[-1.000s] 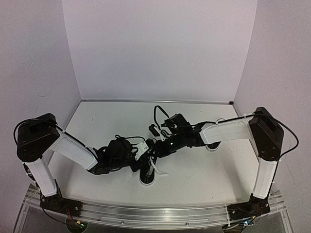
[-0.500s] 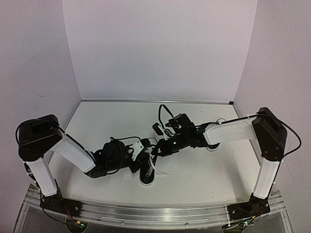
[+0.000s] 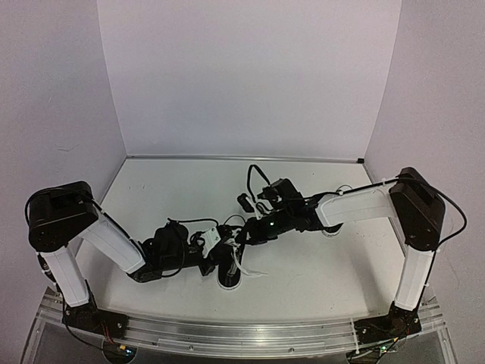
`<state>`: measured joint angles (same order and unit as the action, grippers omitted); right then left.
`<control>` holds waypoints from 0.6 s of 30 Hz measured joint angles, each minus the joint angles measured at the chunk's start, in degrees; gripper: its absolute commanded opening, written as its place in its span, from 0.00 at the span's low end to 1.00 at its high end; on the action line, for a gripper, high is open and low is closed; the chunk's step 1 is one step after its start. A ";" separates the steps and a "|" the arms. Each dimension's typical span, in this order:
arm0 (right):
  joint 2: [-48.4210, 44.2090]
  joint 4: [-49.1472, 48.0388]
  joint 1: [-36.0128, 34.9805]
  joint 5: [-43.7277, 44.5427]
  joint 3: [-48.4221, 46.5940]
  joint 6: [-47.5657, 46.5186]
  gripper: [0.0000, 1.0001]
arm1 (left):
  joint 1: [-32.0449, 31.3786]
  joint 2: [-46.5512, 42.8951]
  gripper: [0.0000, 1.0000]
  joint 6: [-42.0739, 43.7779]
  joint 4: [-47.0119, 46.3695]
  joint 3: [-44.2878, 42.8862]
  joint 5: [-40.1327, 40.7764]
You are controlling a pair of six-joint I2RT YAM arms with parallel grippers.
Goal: Tie the shoes
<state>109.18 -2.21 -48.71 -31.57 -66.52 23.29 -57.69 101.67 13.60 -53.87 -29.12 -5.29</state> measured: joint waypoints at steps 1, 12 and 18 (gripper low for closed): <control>0.30 -0.03 0.00 -0.26 -0.01 0.07 0.00 | 0.00 0.00 0.00 0.04 -0.27 0.00 -0.16; 0.88 -0.16 0.35 -0.80 -0.05 0.41 0.00 | 0.00 1.83 0.00 -1.19 -0.17 -3.26 0.66; -0.78 -0.48 0.96 -0.57 0.46 0.80 0.00 | 0.15 3.07 0.00 -2.13 -0.15 -3.47 1.41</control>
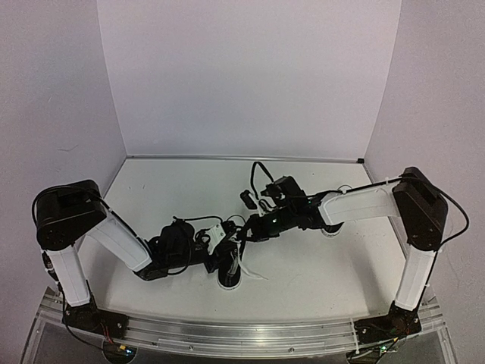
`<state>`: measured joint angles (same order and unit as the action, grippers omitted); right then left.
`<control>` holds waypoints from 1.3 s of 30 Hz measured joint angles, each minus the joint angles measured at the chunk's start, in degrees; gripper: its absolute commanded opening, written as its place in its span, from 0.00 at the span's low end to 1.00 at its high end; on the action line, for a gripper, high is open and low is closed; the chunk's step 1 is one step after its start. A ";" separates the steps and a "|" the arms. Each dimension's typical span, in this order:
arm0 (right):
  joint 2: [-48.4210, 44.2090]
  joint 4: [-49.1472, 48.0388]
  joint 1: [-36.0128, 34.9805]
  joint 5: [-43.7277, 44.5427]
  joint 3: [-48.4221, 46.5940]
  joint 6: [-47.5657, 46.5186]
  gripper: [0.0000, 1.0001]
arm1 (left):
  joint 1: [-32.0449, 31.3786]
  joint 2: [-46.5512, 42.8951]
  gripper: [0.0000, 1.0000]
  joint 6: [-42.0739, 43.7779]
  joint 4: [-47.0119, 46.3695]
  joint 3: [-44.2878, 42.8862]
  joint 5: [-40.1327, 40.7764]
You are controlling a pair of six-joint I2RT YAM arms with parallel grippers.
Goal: Tie the shoes
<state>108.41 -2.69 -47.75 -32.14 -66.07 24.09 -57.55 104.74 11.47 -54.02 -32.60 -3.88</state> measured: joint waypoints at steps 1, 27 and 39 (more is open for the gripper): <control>-0.01 -0.26 0.04 -0.03 0.07 0.06 0.00 | 0.08 0.13 0.00 -0.16 -0.02 -0.02 0.02; -0.01 -1.84 -0.11 -3.45 0.62 1.58 0.00 | 2.60 2.48 0.00 -4.69 -3.20 -0.79 -0.75; 0.01 -2.40 -0.45 -3.99 0.62 1.71 0.00 | 4.36 5.78 0.00 -6.01 -7.23 -0.82 -3.61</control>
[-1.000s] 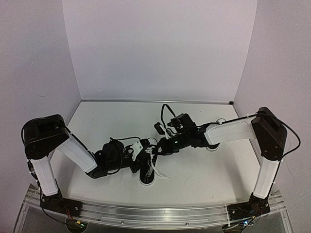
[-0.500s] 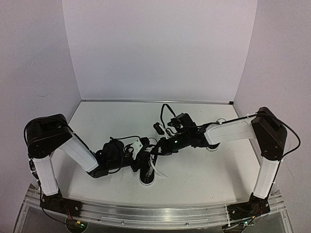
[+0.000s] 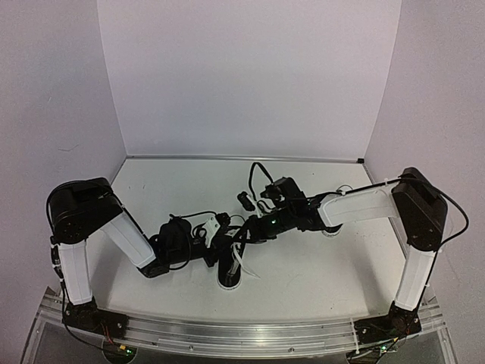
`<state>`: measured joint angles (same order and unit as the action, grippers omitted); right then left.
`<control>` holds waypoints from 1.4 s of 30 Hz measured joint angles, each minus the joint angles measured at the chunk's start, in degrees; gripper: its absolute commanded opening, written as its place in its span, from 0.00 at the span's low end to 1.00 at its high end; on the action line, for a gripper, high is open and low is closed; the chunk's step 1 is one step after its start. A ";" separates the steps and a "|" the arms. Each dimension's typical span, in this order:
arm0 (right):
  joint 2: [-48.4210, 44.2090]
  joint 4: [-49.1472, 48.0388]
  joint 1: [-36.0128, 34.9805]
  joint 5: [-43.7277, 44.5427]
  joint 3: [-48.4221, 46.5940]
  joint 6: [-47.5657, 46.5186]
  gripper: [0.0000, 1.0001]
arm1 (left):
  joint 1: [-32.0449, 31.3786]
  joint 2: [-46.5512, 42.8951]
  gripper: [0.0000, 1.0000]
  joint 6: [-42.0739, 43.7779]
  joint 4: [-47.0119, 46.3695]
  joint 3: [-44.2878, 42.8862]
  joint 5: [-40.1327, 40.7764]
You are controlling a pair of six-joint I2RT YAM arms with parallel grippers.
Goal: Tie the shoes
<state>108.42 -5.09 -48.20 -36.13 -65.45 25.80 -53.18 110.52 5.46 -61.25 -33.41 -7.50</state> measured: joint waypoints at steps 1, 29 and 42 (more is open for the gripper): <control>0.00 -0.02 -0.04 -0.03 0.00 0.00 0.00 | 0.01 0.51 0.00 0.01 -0.55 -0.07 -0.31; -2.25 -0.18 0.71 -0.81 2.16 1.45 0.23 | 1.24 6.58 0.00 0.61 -12.09 -0.19 -7.80; -7.53 -0.85 4.79 1.53 6.12 2.59 0.16 | 1.24 6.67 0.00 0.76 -12.31 -0.19 -8.45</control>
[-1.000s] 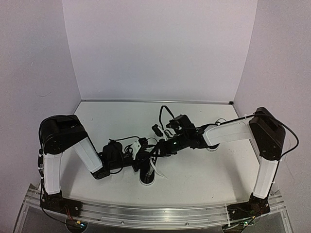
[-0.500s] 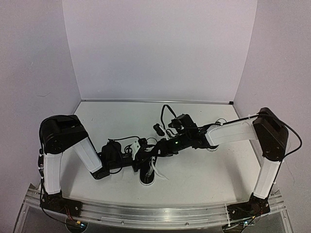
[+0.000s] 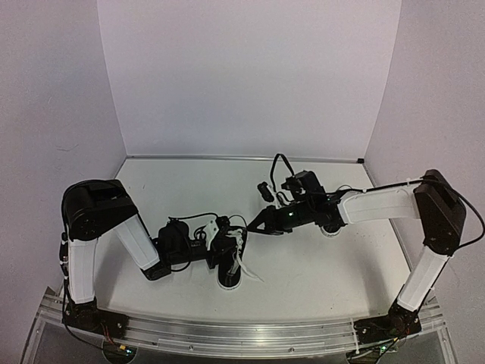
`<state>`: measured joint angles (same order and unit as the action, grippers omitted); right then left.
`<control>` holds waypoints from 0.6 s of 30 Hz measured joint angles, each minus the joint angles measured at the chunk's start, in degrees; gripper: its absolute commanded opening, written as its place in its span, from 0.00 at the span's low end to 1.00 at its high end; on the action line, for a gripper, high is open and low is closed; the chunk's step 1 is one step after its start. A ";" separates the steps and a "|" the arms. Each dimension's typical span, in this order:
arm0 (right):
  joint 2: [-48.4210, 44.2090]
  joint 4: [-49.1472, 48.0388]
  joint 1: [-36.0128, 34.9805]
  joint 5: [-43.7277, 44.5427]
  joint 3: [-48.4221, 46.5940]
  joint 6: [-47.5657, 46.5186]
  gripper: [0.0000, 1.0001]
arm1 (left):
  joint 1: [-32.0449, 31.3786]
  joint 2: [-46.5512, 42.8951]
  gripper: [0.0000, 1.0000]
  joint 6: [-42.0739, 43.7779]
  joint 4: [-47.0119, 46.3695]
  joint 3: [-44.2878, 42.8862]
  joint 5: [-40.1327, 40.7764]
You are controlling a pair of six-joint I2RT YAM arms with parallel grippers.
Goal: Tie the shoes
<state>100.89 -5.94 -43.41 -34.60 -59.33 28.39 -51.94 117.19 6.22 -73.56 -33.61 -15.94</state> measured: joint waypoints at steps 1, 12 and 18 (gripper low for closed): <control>0.58 -0.06 -0.03 0.08 0.00 0.22 0.16 | 0.00 0.00 0.00 0.10 0.00 0.00 -0.01; 6.04 0.43 -1.11 -0.36 -0.12 1.20 0.18 | 0.00 0.00 0.00 1.27 0.04 0.00 -0.37; 6.17 0.40 -1.63 -0.85 -0.84 1.72 0.21 | 0.00 0.00 0.00 1.47 0.10 -0.02 -0.42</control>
<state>107.06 -5.54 -45.04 -35.45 -60.17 30.11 -51.94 117.19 7.69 -73.46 -33.63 -16.36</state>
